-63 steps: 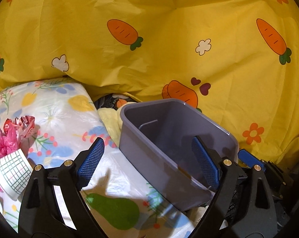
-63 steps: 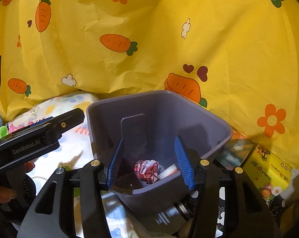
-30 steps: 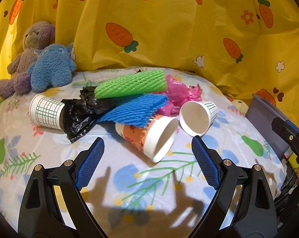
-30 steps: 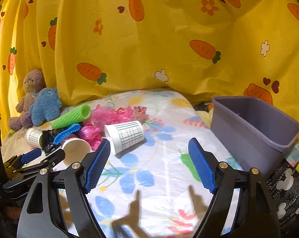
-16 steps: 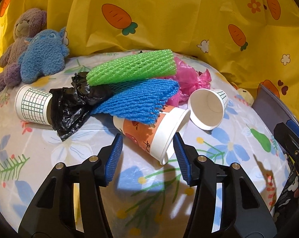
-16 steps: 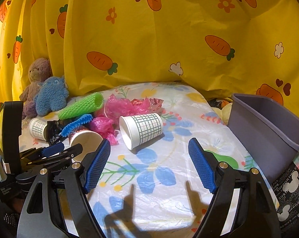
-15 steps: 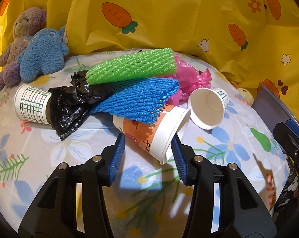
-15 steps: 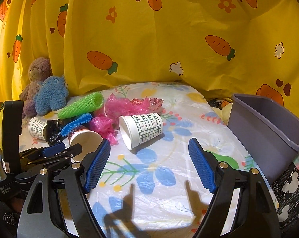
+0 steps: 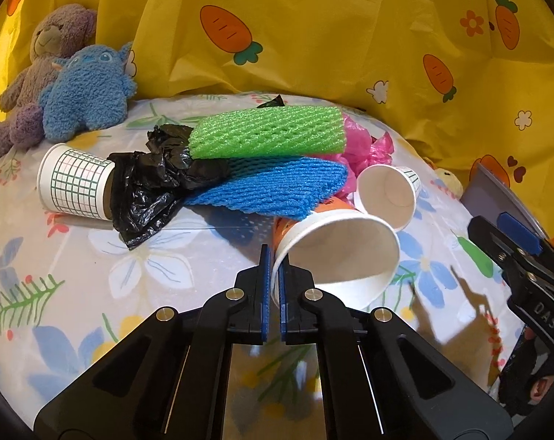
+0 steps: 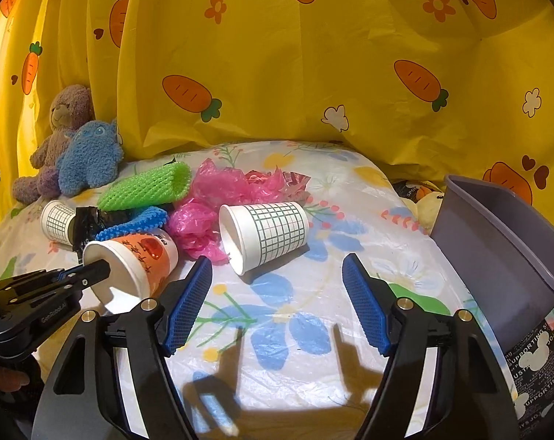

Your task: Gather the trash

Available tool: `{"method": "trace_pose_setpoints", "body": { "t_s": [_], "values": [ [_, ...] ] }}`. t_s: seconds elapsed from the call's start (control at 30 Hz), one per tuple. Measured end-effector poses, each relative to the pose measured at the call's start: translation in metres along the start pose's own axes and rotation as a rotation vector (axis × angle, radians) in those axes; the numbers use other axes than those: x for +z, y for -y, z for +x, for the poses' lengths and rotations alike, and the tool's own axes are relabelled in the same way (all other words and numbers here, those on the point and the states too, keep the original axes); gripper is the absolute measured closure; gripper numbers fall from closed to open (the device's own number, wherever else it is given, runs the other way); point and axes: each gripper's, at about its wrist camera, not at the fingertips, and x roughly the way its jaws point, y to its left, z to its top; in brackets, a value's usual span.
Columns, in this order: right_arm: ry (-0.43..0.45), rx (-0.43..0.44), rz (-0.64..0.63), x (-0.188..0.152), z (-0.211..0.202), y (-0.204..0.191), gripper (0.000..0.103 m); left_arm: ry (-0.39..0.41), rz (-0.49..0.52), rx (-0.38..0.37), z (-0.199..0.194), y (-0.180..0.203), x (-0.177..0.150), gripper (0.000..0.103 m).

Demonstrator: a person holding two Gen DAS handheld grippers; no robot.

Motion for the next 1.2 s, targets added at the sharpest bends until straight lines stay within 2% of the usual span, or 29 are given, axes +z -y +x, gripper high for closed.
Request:
{"method": "trace_pose_setpoints", "body": {
  "t_s": [0.13,0.3,0.53,0.67,0.77,0.9,1.2],
  "values": [
    [-0.022,-0.009,-0.031,0.004,0.015,-0.007,0.042,0.036,-0.008,-0.045,-0.020,0.000,-0.003,0.101],
    [-0.079,-0.022,-0.067,0.008,0.039,-0.017,0.058,0.078,-0.029,-0.101,-0.043,-0.001,-0.001,0.101],
    [-0.147,-0.061,-0.087,0.011,0.068,-0.023,0.077,0.128,-0.056,-0.090,-0.057,-0.010,0.006,0.101],
    [-0.168,-0.080,-0.092,0.009,0.074,-0.025,0.095,0.134,-0.062,-0.097,-0.058,-0.011,0.007,0.101],
    [-0.160,-0.088,-0.088,0.009,0.072,-0.022,0.101,0.131,-0.064,-0.102,-0.056,-0.012,0.008,0.101],
    [-0.139,-0.095,-0.071,0.007,0.065,-0.011,0.102,0.131,-0.067,-0.106,-0.054,-0.013,0.008,0.101],
    [-0.090,-0.040,-0.024,0.005,0.042,0.005,0.102,0.129,-0.074,-0.112,-0.052,-0.010,0.008,0.101]
  ]
}}
